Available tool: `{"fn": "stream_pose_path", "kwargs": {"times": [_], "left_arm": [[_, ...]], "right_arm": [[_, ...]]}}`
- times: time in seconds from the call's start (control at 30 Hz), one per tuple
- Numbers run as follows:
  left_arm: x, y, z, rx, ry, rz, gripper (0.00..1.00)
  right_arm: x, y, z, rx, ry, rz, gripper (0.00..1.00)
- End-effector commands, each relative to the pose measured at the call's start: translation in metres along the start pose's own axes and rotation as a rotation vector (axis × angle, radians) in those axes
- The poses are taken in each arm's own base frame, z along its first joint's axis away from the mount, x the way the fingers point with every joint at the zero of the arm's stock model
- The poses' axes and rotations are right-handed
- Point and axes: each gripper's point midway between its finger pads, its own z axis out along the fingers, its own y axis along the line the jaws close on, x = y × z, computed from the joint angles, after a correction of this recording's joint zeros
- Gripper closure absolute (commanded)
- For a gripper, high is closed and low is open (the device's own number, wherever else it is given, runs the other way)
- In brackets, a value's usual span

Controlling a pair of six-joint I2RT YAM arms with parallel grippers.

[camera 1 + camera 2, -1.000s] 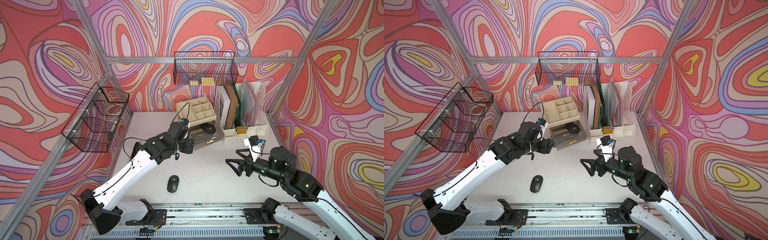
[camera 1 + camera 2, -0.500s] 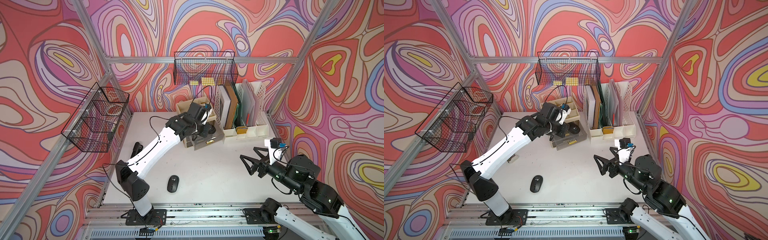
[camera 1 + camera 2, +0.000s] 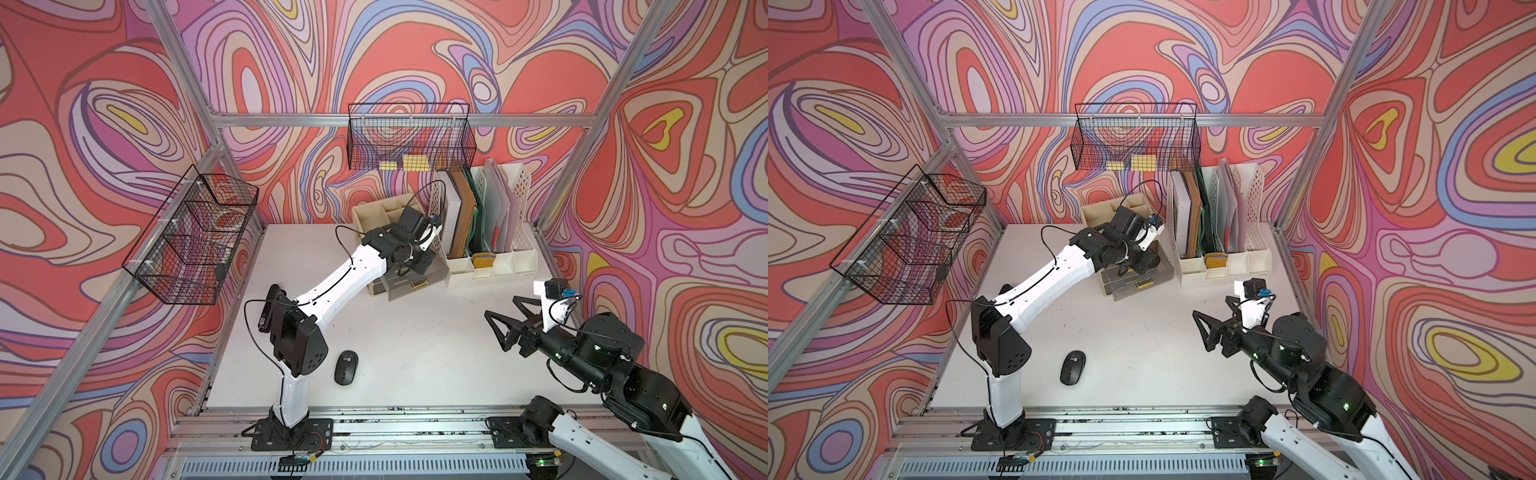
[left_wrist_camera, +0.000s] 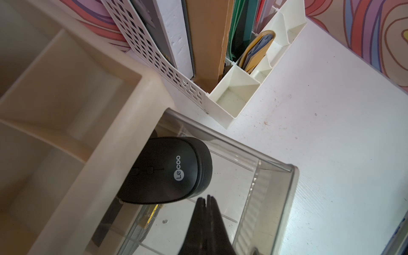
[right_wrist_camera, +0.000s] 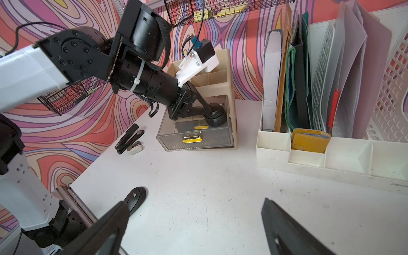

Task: Take the mice out of the drawer
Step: Adjust the mouse in the drawer.

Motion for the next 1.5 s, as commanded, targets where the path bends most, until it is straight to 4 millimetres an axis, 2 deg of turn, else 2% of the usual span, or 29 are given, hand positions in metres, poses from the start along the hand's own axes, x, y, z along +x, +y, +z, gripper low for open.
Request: {"fn": "stream_pose_path", "kwargs": {"times": [0.0, 0.5, 0.67, 0.83, 1.07, 1.3, 1.47], "left_arm": [[-0.015, 0.009, 0.009, -0.062, -0.064, 0.073, 1.0], [-0.015, 0.02, 0.051, -0.122, -0.055, 0.129, 1.0], [-0.016, 0.028, 0.054, -0.17, -0.068, 0.136, 1.0], [-0.011, 0.042, 0.061, -0.258, -0.047, 0.168, 1.0], [-0.004, 0.052, 0.067, -0.329, -0.012, 0.214, 1.0], [0.012, 0.043, 0.066, -0.307, 0.08, 0.225, 1.0], [0.021, 0.032, 0.054, -0.254, 0.131, 0.18, 1.0]], "right_arm": [[0.004, -0.002, 0.005, 0.013, 0.018, -0.005, 0.02], [0.007, -0.001, 0.006, 0.005, 0.029, -0.002, 0.03], [0.013, -0.002, 0.009, 0.005, 0.041, 0.006, 0.03], [0.012, -0.002, 0.008, 0.004, 0.036, 0.01, 0.03], [0.012, 0.0, 0.006, -0.01, 0.026, 0.013, 0.03], [0.013, 0.0, 0.007, -0.013, 0.025, 0.019, 0.03], [0.014, 0.001, 0.01, -0.016, 0.027, 0.019, 0.03]]}}
